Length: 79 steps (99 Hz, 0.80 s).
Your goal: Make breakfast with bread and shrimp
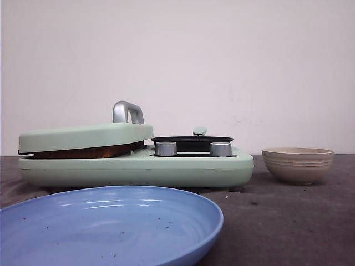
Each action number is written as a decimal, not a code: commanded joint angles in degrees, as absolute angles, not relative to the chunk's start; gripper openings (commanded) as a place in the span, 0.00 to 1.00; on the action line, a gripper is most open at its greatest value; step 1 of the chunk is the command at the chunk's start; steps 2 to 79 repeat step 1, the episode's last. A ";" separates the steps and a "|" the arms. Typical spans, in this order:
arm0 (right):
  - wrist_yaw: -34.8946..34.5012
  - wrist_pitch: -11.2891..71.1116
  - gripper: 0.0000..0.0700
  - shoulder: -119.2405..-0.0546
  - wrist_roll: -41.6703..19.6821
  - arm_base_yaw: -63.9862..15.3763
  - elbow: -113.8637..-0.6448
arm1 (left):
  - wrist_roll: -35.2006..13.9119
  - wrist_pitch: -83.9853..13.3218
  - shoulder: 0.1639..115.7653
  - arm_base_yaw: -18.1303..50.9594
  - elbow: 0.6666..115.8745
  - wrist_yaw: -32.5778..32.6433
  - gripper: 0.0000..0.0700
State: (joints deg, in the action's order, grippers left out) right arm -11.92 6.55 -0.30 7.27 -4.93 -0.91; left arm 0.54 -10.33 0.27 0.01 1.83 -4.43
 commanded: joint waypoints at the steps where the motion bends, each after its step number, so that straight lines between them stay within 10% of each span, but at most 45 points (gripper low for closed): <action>1: -11.99 5.78 0.00 -0.21 7.53 -5.02 -0.71 | 0.62 -10.66 0.23 -0.08 0.82 -4.40 0.00; 79: -11.99 5.78 0.00 -0.21 7.53 -5.02 -0.71 | 0.62 -10.66 0.23 -0.08 0.82 -4.40 0.00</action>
